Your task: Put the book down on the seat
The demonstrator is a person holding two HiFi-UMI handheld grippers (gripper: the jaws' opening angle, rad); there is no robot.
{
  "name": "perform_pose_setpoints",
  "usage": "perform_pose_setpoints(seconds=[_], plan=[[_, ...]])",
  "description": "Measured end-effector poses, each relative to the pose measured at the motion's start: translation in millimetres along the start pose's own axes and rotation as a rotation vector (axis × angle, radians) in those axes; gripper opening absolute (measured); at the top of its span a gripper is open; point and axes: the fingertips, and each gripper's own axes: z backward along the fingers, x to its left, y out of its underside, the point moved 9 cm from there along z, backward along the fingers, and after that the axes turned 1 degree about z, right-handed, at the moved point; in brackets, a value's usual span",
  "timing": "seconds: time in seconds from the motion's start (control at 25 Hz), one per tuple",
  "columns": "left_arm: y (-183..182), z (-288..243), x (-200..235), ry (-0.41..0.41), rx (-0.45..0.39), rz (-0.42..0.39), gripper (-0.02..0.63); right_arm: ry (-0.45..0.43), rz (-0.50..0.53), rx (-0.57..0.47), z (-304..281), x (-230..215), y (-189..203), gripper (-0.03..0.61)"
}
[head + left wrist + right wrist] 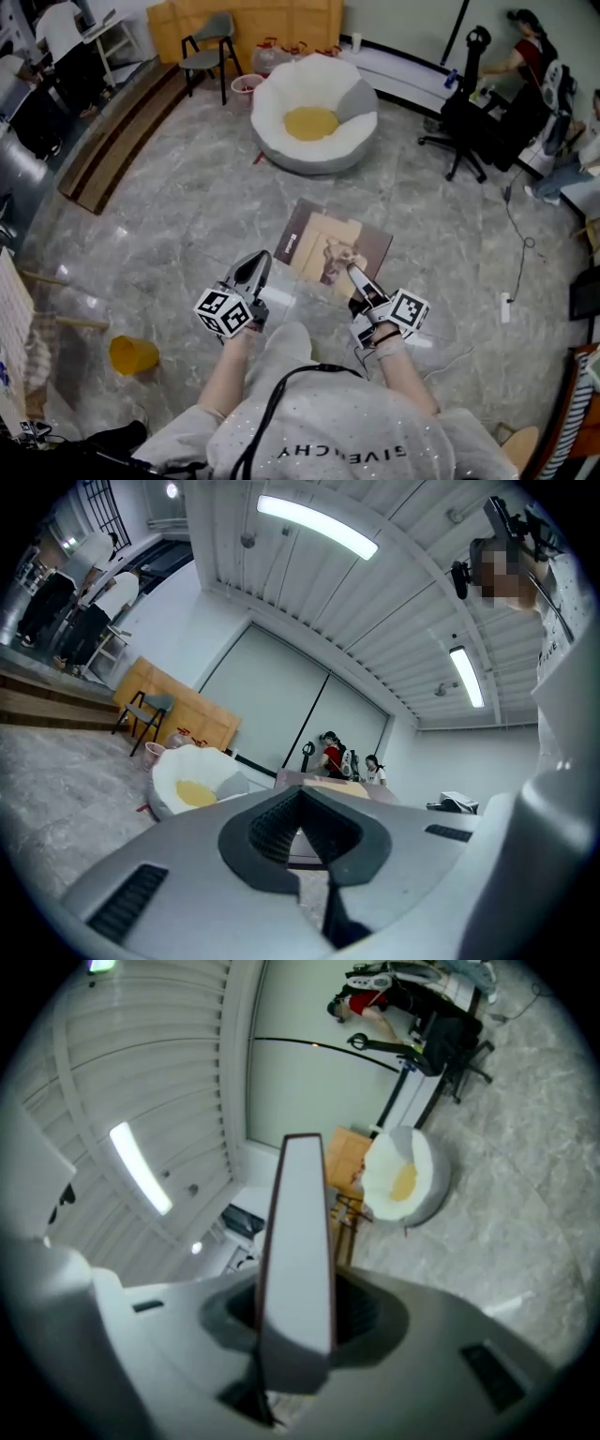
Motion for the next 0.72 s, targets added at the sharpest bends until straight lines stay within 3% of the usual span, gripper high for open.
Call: perform_pose_setpoints(seconds=[0.32, 0.72], plan=[[1.5, -57.5, 28.2, -0.021, -0.009, 0.017, 0.023, 0.018, -0.003, 0.008, -27.0, -28.7, -47.2, 0.153], [-34.5, -174.4, 108.9, 0.053, 0.032, 0.036, 0.023, -0.030, 0.004, -0.027, -137.2, -42.0, -121.3, 0.153]])
